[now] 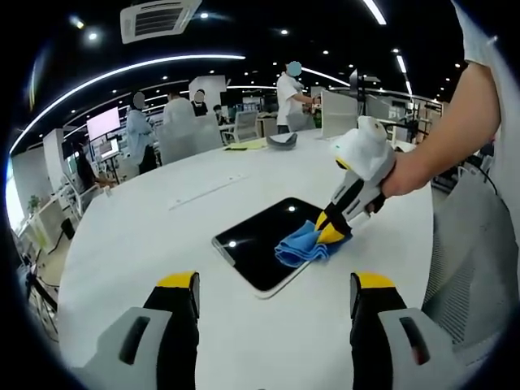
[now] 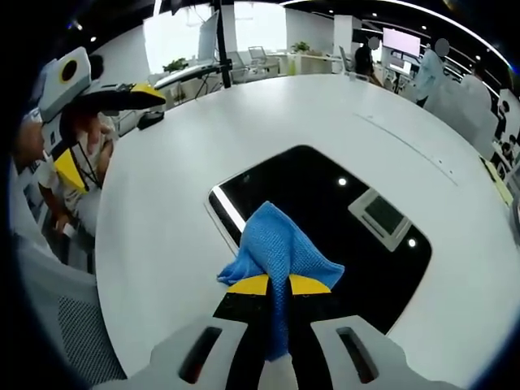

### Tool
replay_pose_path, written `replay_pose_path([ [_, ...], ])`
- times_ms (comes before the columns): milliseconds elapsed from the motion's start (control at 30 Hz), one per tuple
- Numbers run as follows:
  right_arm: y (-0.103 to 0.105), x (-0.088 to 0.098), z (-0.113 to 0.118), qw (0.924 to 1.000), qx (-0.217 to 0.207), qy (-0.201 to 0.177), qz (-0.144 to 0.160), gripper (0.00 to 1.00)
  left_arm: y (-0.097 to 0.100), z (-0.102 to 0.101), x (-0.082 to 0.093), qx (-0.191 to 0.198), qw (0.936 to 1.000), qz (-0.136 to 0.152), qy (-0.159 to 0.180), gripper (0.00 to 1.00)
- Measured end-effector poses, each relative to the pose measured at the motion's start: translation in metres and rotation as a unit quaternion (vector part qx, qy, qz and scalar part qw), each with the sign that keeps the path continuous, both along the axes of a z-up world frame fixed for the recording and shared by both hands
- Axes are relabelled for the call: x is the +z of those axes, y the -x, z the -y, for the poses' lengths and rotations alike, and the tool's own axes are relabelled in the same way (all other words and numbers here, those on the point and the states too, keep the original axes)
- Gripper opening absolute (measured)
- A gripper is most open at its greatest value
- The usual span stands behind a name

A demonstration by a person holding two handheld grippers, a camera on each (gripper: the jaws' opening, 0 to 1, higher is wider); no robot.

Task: Wipe the mirror surface with the cleaning cloth until all visible marks leave the cleaned area.

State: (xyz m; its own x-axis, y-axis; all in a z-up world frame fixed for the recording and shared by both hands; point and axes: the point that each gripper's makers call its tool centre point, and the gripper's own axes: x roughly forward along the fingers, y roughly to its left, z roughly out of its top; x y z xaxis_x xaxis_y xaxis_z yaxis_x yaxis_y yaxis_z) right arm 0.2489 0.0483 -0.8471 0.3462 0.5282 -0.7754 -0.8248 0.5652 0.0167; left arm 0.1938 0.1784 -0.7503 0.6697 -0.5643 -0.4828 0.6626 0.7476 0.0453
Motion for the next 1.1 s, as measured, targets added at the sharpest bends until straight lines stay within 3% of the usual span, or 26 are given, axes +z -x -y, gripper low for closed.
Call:
replay_pose_path([
  [1100,-0.014,0.000,-0.008,0.9999,-0.007,-0.005,0.005,0.01,0.002,0.003,-0.005,0.001,1.0000,-0.007,0.004,0.76],
])
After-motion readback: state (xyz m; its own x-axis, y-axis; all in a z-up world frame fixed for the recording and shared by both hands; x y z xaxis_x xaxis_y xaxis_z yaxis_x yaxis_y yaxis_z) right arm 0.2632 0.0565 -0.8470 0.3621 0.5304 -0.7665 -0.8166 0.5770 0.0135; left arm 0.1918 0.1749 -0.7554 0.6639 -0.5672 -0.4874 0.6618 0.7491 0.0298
